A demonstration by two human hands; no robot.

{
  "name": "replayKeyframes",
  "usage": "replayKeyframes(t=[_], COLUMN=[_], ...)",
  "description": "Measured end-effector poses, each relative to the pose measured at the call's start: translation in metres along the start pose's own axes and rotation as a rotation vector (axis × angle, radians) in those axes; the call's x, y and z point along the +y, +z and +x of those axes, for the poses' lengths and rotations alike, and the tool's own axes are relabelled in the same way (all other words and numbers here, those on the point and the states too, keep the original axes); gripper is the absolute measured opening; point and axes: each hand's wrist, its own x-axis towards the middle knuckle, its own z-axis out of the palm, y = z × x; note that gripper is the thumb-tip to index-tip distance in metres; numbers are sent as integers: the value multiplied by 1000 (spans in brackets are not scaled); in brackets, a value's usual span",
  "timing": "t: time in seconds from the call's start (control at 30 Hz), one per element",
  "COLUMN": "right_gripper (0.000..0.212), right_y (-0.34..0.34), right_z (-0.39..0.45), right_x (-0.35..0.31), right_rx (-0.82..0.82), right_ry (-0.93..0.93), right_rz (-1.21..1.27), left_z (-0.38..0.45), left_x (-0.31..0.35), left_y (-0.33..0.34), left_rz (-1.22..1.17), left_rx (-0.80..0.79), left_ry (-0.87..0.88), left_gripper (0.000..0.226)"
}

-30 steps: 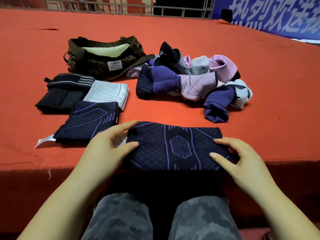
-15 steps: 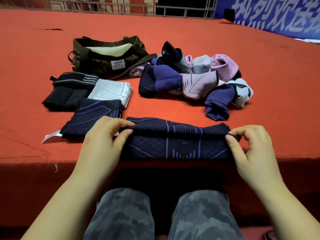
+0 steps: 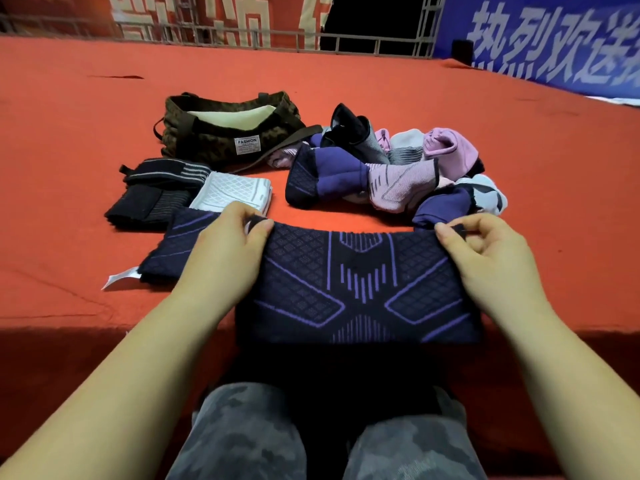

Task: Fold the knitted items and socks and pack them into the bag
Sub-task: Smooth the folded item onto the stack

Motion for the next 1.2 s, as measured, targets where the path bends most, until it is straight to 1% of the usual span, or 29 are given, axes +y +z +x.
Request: replayKeyframes(t=[0.03,0.07,0.1,0.13,0.17,0.23,0.27,0.3,0.33,0.37,0.4,0.47,0.53,0.57,0.6,0.67,0.7,0.73,0.8,0.83,0.93,1.0,1.07,1.1,1.13,1.17,1.2], right_gripper=[16,19,27,36,43,46,47,50,53,57,62,71,75,76,75,72,70,66,62,63,70,74,82,85,88,87,84], right_y=[4,9,14,20,26,46,56,64,69,71,69,59,53,52,52,54,56,59,66,70,83,92,97,98,97,95,90], right_z=[7,13,15,14,10,-6,-15,-23,-29,-32,-31,-29,-30,-31,-32,-34,-35,-36,-42,-47,-57,-61,-64,-66,-67,-67,-65], right_x=[0,0,-1,-1,-2,-3,-2,-1,0,5,10,14,16,16,15,13,10,7,-3,-9,-26,-35,-42,-44,-46,-45,-43], right_rx=[-9,-20,-29,-39,-46,-118,-209,-316,-413,-486,-521,-513,-502,-503,-501,-496,-499,-513,-570,-610,-734,-798,-842,-865,-878,-863,-800], right_ry=[13,41,78,74,13,-183,-236,-234,-185,-112,-50,26,53,56,53,31,9,-24,-101,-140,-237,-270,-302,-305,-291,-260,-214], right_rz=[-54,-112,-177,-250,-323,-412,-447,-501,-570,-649,-702,-734,-765,-782,-805,-845,-848,-835,-758,-709,-584,-518,-482,-460,-425,-391,-370], left_z=[7,13,16,17,14,0,-9,-17,-23,-26,-28,-28,-31,-33,-36,-40,-44,-48,-54,-54,-46,-39,-35,-35,-36,-37,-38], left_x=[0,0,-1,-1,1,6,7,7,5,-1,-8,-18,-27,-30,-32,-34,-34,-31,-24,-24,-22,-22,-20,-18,-19,-20,-22], left_y=[6,12,18,23,29,43,52,60,66,71,72,67,59,56,53,44,40,34,25,23,21,19,16,14,13,13,12], left_rz=[15,30,70,137,216,302,343,407,471,539,591,635,624,606,574,510,482,429,312,290,240,92,-110,-180,-212,-189,-97], left_rx=[-25,-58,-95,-112,-99,-71,-115,-190,-287,-389,-450,-423,-378,-347,-311,-178,-131,-109,-110,-111,-203,-252,-307,-309,-294,-271,-244], left_ry=[-32,-64,-78,-58,5,221,317,374,370,310,255,236,241,246,250,248,184,89,-77,-117,-239,-312,-385,-400,-395,-371,-321], left_gripper=[12,21,35,47,56,58,59,59,60,62,65,80,98,98,90,63,51,47,58,63,70,64,43,34,33,36,43])
